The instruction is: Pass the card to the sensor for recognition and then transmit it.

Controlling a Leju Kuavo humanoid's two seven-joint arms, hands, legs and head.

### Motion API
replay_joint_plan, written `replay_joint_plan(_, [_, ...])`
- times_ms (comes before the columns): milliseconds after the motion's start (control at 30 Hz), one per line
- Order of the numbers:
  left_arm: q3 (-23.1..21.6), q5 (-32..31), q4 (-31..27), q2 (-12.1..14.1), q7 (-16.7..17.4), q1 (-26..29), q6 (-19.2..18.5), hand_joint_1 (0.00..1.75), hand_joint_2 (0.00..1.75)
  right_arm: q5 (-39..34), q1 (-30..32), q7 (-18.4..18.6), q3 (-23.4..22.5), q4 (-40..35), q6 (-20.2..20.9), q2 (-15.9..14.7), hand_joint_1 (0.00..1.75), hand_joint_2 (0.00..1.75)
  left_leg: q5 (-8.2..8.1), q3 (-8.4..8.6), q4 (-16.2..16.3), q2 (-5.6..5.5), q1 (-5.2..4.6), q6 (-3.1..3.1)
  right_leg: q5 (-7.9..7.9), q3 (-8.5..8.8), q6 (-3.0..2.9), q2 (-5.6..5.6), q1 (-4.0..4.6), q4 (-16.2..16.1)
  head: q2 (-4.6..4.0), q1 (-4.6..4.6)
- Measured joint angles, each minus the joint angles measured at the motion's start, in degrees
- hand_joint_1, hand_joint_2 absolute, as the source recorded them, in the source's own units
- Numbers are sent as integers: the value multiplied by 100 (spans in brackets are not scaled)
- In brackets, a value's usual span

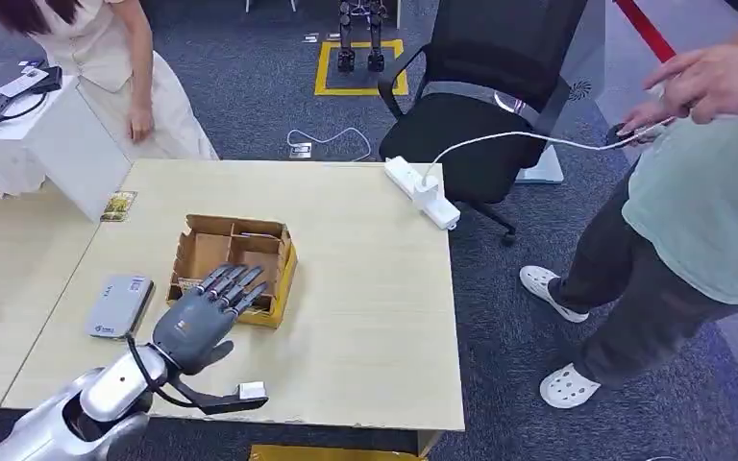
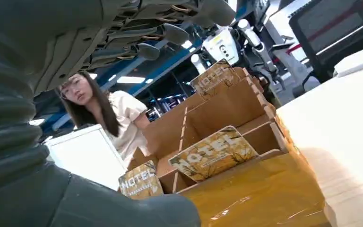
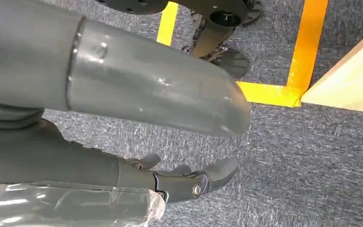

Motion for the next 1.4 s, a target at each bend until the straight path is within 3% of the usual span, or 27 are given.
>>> replay_joint_plan(267, [20, -197, 350, -365, 398, 54, 35, 0, 175, 70, -1, 0, -22, 0, 0, 35, 0, 0, 0, 0, 0, 0, 0, 0, 0, 0, 0, 0, 0, 0, 0, 0])
replay_joint_plan(700, [467, 37, 660, -712, 428, 135, 39, 0, 175, 149, 11, 15, -44, -33, -9, 63, 0, 0, 0, 0, 0, 0, 0, 0, 0, 0, 0, 0, 0, 0, 0, 2])
replay_joint_plan(1233, [835, 48, 682, -826, 485, 198, 105, 0, 175, 173, 52, 18, -138, -79, -7, 79, 0, 0, 0, 0, 0, 0, 0, 0, 0, 0, 0, 0, 0, 0, 0, 0])
replay_joint_plan(1400, [837, 116, 682, -815, 324, 201, 66, 0, 175, 190, 52, 17, -162, -79, -7, 79, 0, 0, 0, -1, 0, 0, 0, 0, 0, 1, 0, 0, 0, 1, 0, -2])
